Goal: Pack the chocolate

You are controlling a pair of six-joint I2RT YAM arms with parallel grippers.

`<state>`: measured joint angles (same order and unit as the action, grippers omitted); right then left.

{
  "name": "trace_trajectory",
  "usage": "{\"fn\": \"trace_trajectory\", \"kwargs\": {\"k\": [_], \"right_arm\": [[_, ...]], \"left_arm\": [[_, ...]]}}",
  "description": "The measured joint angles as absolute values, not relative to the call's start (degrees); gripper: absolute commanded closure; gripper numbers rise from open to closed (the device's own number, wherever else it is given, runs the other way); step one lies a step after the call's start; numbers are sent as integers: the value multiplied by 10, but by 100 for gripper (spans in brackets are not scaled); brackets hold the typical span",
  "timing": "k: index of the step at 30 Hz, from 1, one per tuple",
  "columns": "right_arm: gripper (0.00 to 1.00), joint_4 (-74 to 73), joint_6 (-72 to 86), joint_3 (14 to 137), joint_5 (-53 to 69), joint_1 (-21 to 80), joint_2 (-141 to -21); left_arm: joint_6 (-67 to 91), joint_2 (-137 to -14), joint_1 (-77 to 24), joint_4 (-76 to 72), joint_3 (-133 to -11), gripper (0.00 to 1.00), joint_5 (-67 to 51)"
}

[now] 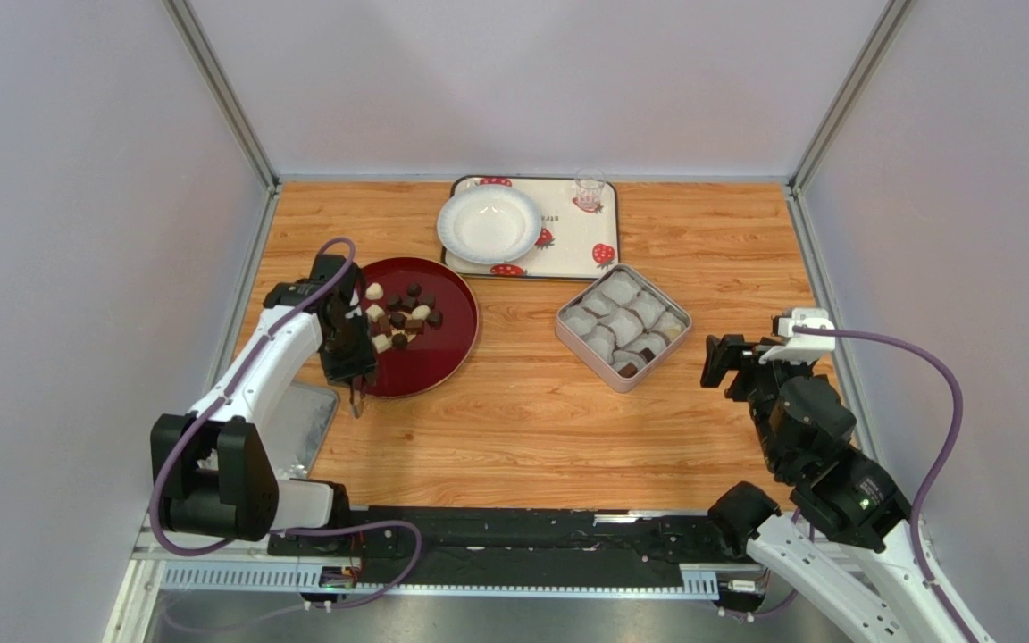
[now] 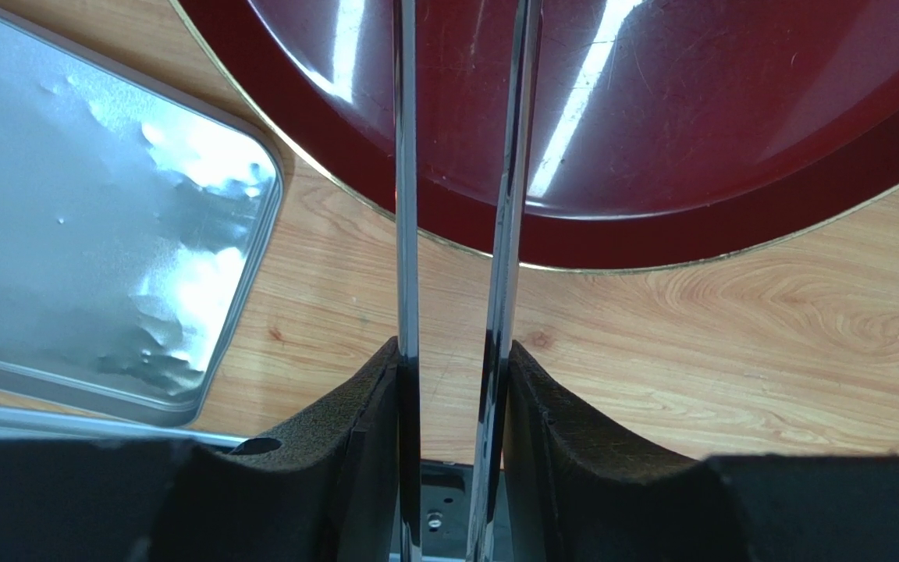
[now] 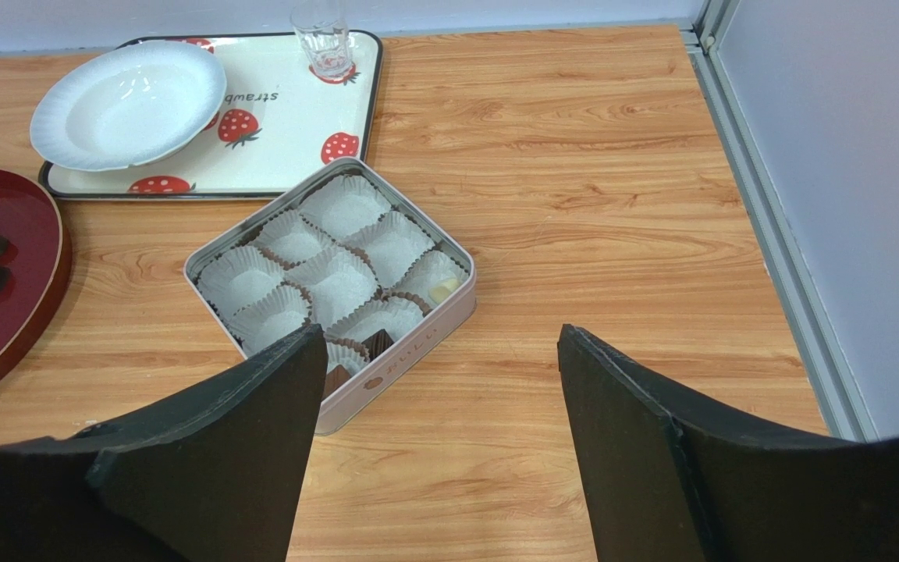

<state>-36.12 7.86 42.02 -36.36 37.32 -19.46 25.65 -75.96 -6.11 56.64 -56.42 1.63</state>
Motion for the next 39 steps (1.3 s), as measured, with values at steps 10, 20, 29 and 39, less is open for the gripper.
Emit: {"fn": "trace_trajectory", "kwargs": {"k": [10, 20, 29, 39], "right_arm": [[23, -360, 76, 420, -363, 373, -193], [23, -358, 76, 420, -363, 373, -189], [23, -357, 76, 419, -364, 373, -186], [23, -355, 74, 412, -366, 373, -183]], "left_arm": [[255, -759, -61, 595, -582, 66, 9], [247, -748, -61, 626, -642, 66, 5], [236, -736, -84, 634, -709, 65, -33], [236, -849, -256, 622, -899, 65, -48]]}}
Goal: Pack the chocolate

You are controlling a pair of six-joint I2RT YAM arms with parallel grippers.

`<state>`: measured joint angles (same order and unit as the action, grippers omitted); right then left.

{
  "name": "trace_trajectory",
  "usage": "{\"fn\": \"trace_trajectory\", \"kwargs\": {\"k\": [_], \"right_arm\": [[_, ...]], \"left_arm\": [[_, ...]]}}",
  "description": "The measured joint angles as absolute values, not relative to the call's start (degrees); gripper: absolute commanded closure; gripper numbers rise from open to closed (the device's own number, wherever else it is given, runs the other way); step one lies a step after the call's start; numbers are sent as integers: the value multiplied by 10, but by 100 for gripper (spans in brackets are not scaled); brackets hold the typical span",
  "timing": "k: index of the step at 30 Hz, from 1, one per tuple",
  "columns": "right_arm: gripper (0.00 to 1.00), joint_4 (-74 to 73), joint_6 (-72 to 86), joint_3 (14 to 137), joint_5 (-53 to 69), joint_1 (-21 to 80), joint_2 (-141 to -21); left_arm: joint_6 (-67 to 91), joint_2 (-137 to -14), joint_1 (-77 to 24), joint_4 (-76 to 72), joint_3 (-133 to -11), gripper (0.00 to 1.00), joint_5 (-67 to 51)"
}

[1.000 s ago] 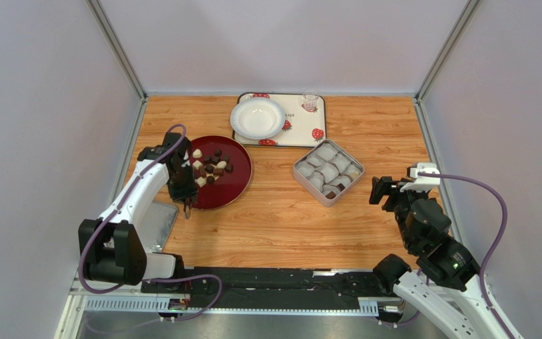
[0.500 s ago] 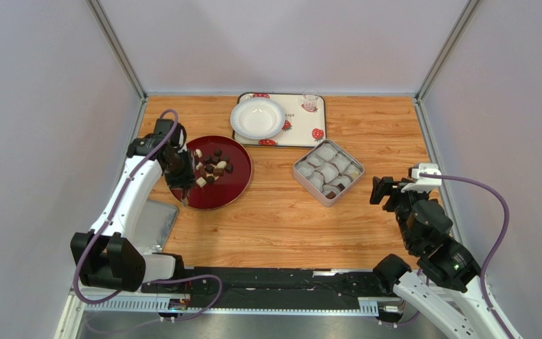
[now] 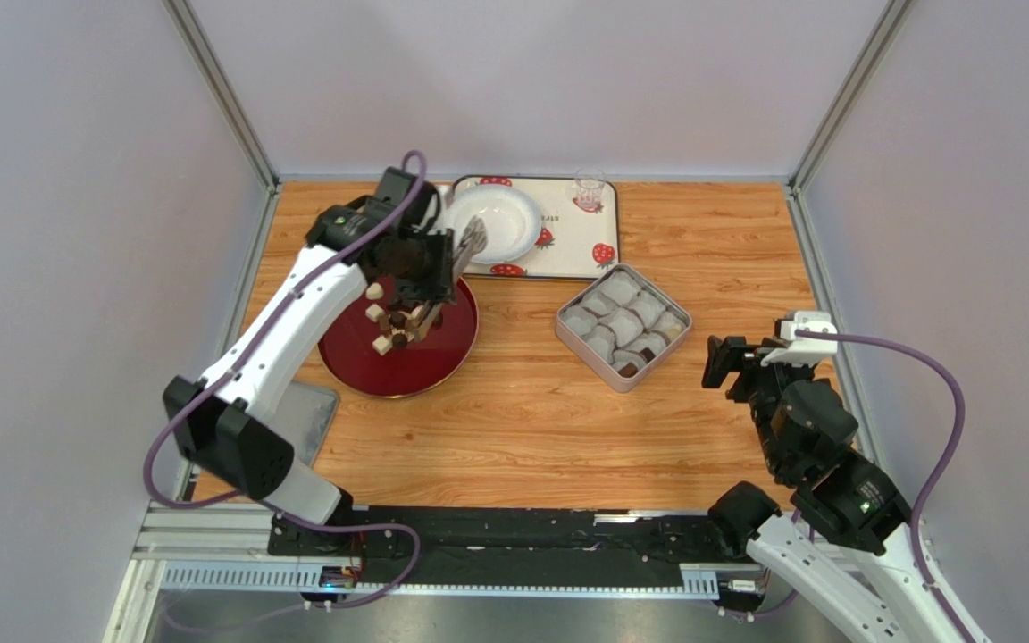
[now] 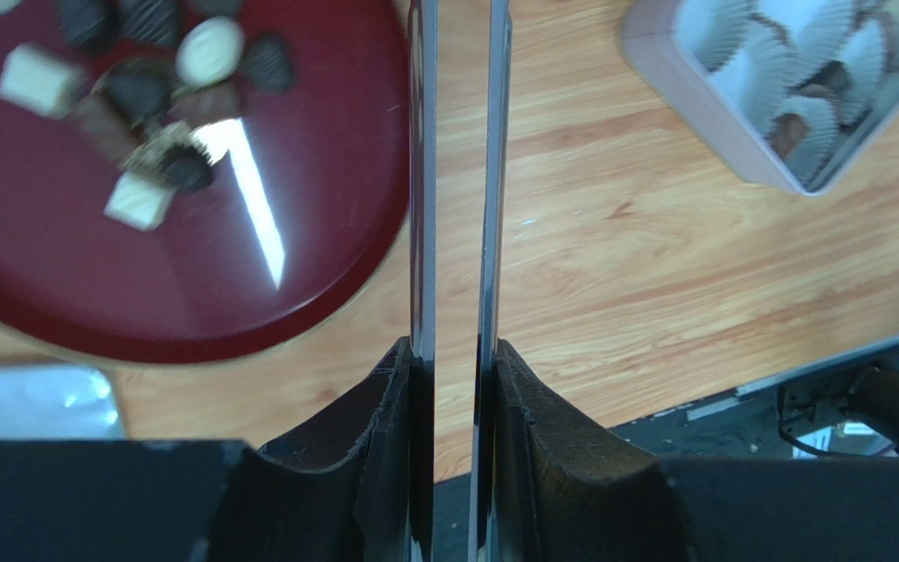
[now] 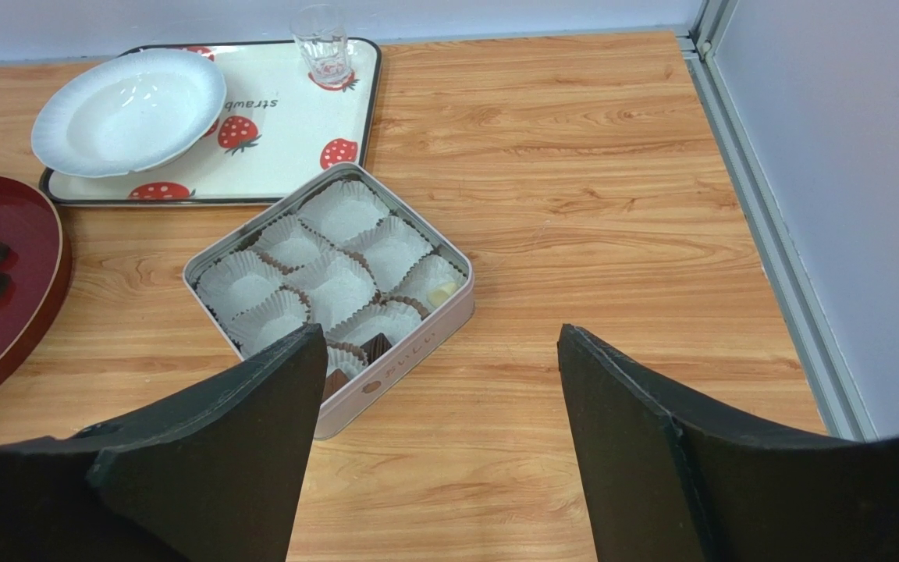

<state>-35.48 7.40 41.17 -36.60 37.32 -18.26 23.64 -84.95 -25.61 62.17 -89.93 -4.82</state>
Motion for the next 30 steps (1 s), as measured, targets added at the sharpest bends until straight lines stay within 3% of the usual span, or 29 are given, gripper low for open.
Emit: {"fn": "trace_trajectory", "kwargs": {"k": [9, 17, 30], "right_arm": [[23, -352, 72, 411, -370, 373, -179], [23, -352, 72, 411, -371, 373, -179], [23, -350, 70, 411, -371, 373, -179]], "left_arm": [[218, -1039, -406, 603, -1071, 65, -68], [198, -1153, -482, 586, -1187, 64, -85], [187, -1242, -507, 545, -1206, 63, -100]]}}
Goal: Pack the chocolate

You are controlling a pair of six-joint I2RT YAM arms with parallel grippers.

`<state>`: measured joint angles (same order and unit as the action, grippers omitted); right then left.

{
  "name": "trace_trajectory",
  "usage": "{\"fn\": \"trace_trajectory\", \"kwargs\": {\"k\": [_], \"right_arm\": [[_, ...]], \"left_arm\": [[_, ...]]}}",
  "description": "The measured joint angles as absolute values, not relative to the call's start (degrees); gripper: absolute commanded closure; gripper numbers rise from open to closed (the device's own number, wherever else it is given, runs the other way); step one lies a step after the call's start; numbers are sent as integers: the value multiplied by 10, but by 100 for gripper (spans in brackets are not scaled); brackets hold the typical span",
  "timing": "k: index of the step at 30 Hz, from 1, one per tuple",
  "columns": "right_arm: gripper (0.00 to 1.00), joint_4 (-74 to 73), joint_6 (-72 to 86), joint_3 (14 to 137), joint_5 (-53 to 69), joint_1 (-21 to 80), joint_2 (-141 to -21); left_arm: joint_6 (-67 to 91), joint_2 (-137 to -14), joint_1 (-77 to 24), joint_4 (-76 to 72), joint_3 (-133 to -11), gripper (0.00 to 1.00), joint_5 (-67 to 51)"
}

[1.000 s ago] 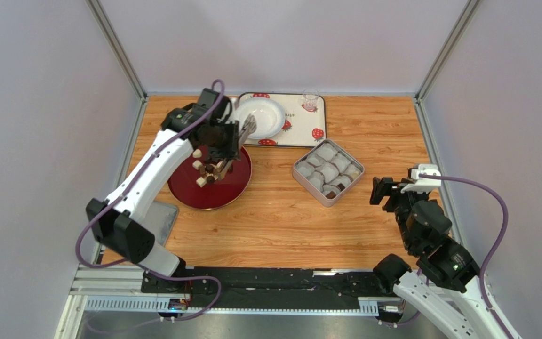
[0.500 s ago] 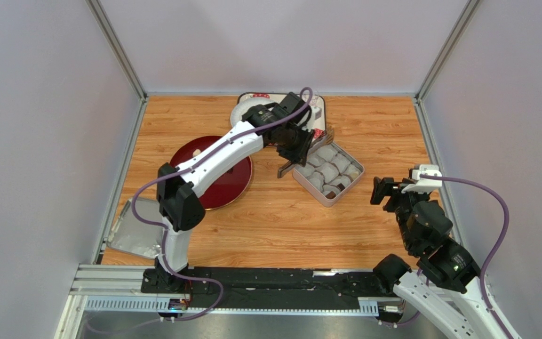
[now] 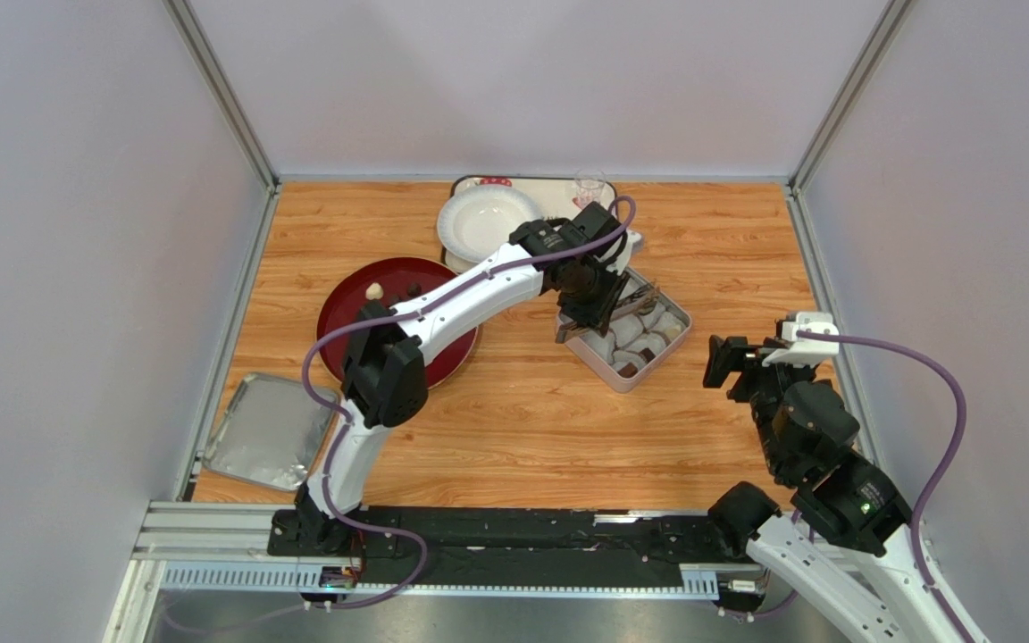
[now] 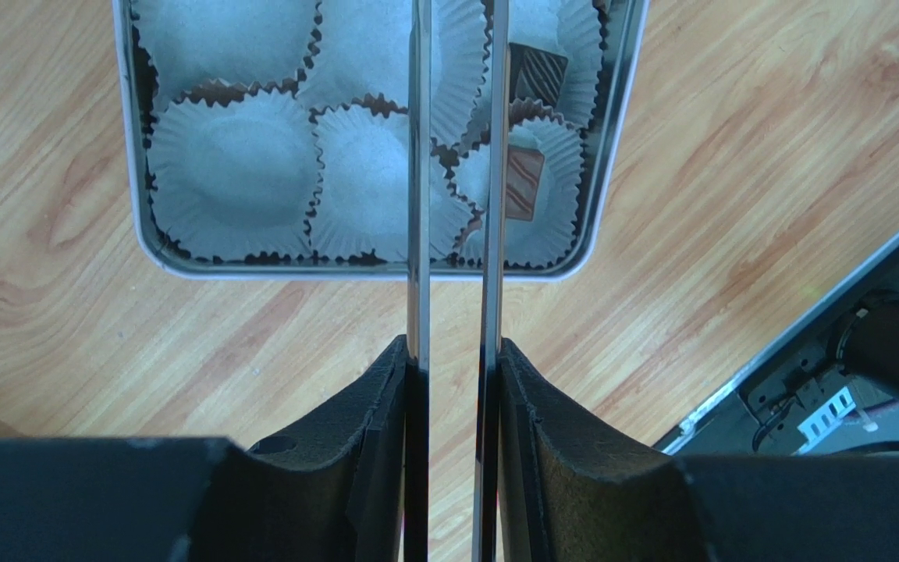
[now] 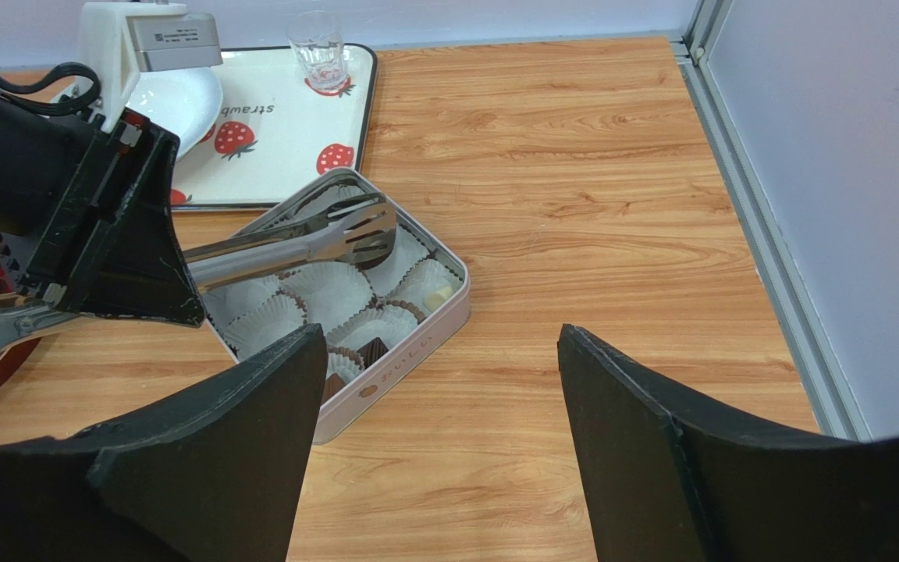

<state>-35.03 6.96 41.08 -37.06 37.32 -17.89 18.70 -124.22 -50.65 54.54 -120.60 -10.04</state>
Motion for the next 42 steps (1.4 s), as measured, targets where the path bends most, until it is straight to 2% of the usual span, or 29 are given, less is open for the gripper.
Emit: {"fn": "trace_trajectory", "kwargs": {"k": [13, 24, 33, 42], "right_arm": [[23, -349, 67, 411, -371, 373, -179], [23, -349, 65, 411, -370, 373, -179], [23, -349, 62, 405, -370, 373, -179], [23, -349, 61, 404, -370, 373, -179]], "left_arm": [[185, -1281, -508, 510, -1207, 62, -88], [185, -1285, -508, 503, -1208, 55, -88], [187, -1284, -508, 503, -1212, 55, -90], [192, -1204, -509, 499, -1190, 57, -44]]}}
